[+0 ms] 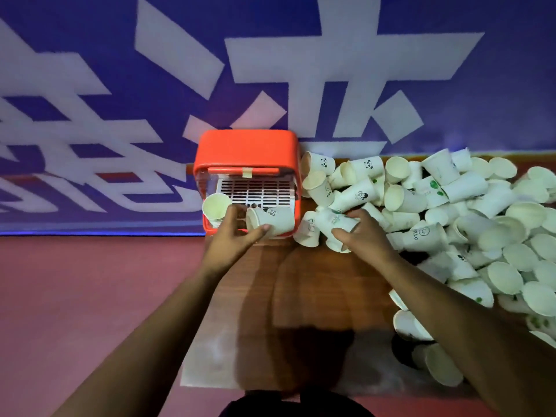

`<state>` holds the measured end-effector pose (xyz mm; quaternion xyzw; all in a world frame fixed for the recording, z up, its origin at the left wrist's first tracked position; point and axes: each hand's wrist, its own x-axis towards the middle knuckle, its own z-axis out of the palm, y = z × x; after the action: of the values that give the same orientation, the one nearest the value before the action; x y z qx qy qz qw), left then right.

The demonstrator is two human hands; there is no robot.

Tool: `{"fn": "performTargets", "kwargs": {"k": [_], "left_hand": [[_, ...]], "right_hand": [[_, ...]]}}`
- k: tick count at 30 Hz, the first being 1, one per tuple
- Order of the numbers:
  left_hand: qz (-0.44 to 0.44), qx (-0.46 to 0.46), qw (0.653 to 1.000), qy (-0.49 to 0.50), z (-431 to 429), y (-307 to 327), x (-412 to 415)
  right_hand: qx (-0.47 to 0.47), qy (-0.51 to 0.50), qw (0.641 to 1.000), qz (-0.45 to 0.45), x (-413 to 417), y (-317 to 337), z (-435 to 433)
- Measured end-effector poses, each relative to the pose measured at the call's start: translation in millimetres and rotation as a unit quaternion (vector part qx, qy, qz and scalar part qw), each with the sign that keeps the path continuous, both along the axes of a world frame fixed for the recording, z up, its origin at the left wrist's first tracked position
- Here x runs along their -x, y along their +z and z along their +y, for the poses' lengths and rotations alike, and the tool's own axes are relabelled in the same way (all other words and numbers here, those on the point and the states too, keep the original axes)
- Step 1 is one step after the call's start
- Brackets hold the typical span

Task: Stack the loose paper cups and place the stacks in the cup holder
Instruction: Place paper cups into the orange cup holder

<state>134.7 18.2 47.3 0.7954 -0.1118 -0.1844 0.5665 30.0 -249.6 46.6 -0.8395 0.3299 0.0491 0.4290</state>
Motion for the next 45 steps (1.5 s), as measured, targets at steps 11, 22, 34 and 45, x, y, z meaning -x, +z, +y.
{"fn": "performTargets", "kwargs": {"k": [11,22,34,45], "left_hand": [[-0.065,-0.051,0.991,0.105,109.7,21.4,-66.9],[-0.128,-0.180,0.975,0.006,91.6,-15.8,-102.6],[-0.118,-0.207,0.966,-0.102,83.6,-43.3,-112.0],[-0.017,-0.059,0.998,0.002,124.8,-24.0,-109.7]], "right_hand": [[-0.057,0.002,0.993,-0.101,-54.7,38.0,100.1],[-0.053,-0.005,0.994,-0.095,-71.9,38.6,122.4],[-0.058,0.018,0.991,-0.119,-108.2,28.5,150.1],[0.082,0.116,0.971,-0.190,-139.1,11.4,201.5]]}}
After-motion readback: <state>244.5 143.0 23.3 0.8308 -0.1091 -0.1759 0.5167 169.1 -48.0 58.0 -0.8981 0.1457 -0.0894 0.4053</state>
